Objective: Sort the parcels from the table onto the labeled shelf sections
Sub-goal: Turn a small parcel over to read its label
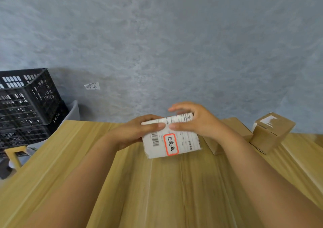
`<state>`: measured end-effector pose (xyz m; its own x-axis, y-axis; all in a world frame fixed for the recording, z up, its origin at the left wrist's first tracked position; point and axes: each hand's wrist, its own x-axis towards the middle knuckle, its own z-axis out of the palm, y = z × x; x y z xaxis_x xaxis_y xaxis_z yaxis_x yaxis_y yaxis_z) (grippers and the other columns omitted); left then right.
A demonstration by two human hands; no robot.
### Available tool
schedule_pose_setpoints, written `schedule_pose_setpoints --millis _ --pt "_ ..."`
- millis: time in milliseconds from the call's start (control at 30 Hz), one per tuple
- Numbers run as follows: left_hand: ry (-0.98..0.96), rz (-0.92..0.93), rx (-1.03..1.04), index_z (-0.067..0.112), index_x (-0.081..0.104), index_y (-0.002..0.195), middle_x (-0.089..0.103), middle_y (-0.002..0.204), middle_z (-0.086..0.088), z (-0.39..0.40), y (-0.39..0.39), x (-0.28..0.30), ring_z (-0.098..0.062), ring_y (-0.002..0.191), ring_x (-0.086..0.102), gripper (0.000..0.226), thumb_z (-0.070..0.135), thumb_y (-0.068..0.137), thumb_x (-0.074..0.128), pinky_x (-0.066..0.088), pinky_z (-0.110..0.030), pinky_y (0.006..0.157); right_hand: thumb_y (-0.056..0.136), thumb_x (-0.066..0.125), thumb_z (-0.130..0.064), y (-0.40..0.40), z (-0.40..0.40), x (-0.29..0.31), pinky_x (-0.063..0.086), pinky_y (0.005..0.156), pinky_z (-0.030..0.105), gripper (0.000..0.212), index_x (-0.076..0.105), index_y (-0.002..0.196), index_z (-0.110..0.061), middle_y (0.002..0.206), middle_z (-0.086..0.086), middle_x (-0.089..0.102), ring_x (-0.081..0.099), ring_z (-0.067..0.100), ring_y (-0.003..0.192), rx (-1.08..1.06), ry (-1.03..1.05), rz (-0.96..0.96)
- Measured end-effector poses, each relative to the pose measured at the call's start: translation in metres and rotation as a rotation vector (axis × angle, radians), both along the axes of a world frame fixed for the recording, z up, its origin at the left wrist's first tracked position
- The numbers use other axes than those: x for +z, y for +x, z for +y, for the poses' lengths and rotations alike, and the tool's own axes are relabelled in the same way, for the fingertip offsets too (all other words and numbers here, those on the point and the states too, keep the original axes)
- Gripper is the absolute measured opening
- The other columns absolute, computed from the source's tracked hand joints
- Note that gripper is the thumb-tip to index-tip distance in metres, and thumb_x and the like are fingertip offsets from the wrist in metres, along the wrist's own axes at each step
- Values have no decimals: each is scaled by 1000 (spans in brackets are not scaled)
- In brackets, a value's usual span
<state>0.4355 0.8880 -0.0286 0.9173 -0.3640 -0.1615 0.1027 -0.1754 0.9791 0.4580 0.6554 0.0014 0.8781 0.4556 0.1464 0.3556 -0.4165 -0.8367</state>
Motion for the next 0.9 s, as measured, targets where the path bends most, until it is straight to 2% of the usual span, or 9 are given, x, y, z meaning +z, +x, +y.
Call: schedule_pose_setpoints --millis 100,200,300,367,433,533,667,800,900 --pt "-204 -21 231 24 66 119 73 113 -6 -6 2 -2 -26 106 69 45 53 85 66 57 -37 83 78 78 -43 7 2 -5 47 100 31 58 53 130 -38 139 -8 50 53 12 121 -331 235 -69" --pt "-377 -30 336 29 72 113 73 115 -4 -20 2 -6 -22 106 70 35 52 96 52 58 -39 86 86 64 -57 4 6 -19 46 103 44 69 37 145 -34 144 -6 48 53 17 126 -427 329 204" --pt "-430 -18 313 34 75 107 73 117 -3 -38 -2 -12 -20 108 69 32 52 97 51 56 -42 92 92 53 -59 0 17 -34 55 86 46 61 35 145 -36 136 -4 60 63 24 116 -251 517 449" --pt "-429 16 316 29 71 115 72 118 -2 -45 -6 -18 -20 109 69 39 55 91 55 53 -46 97 96 50 -54 0 22 -36 58 69 39 53 38 144 -35 128 -2 66 68 26 108 -230 656 478" --pt "-380 76 317 22 59 128 71 121 0 -43 -7 -26 -21 113 67 59 60 83 62 51 -50 99 96 52 -53 1 20 -36 55 58 29 53 40 143 -35 123 -1 69 69 21 101 -297 674 450" --pt "-199 73 233 27 58 127 70 120 5 -30 -6 -33 -18 112 66 59 67 83 57 52 -48 98 92 58 -52 4 8 -39 53 63 32 53 44 139 -31 116 -1 70 68 21 101 -340 646 447" --pt "77 -54 267 31 67 113 74 107 6 -11 3 -30 -13 97 70 50 64 97 33 54 -36 90 95 52 -51 5 -4 -39 51 62 31 31 65 112 -30 97 -5 76 68 16 85 -348 602 451" --pt "605 -281 338 25 64 111 67 107 5 2 18 -37 -10 93 63 31 49 97 49 45 -22 72 96 46 -54 3 -10 -43 54 81 37 34 70 108 -33 101 -7 76 69 18 99 -311 520 462" --pt "906 -399 242 24 59 120 65 108 3 -2 22 -37 -13 91 59 28 39 98 51 41 -24 69 96 45 -56 0 -12 -45 54 83 36 35 70 108 -35 103 -8 76 70 18 102 -313 483 474"
